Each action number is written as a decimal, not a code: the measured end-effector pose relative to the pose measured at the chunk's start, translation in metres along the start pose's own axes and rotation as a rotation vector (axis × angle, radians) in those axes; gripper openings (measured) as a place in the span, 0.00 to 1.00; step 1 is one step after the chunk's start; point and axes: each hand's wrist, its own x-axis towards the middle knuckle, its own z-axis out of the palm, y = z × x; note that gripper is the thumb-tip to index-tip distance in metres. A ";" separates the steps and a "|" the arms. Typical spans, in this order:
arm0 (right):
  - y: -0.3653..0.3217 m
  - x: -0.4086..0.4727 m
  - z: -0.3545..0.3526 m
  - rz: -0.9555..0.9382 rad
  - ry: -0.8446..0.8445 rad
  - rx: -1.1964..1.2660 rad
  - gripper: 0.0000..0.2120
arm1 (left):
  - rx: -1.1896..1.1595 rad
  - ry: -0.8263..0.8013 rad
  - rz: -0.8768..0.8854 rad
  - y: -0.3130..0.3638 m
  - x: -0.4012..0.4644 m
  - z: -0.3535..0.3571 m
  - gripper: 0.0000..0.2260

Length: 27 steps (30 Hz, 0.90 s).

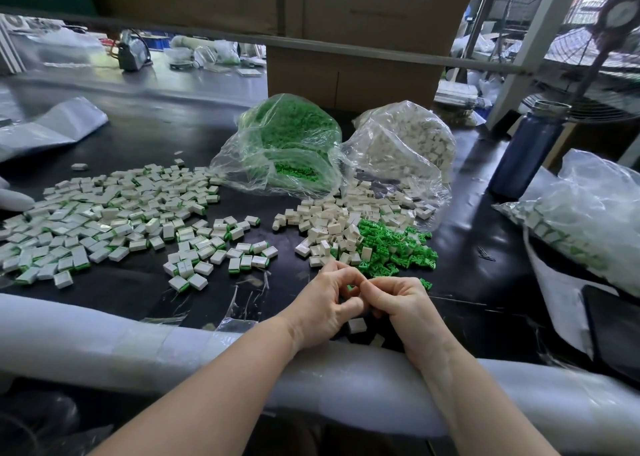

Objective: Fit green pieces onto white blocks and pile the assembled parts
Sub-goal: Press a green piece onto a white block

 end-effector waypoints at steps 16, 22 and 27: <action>-0.003 -0.001 -0.001 0.002 -0.035 0.025 0.11 | 0.002 -0.005 -0.005 -0.002 0.000 0.001 0.06; -0.003 -0.001 0.000 0.019 -0.012 0.034 0.10 | 0.019 -0.003 -0.002 -0.002 0.001 0.001 0.07; -0.003 -0.001 0.001 0.016 -0.002 0.030 0.10 | 0.014 0.002 -0.011 -0.002 0.000 0.001 0.07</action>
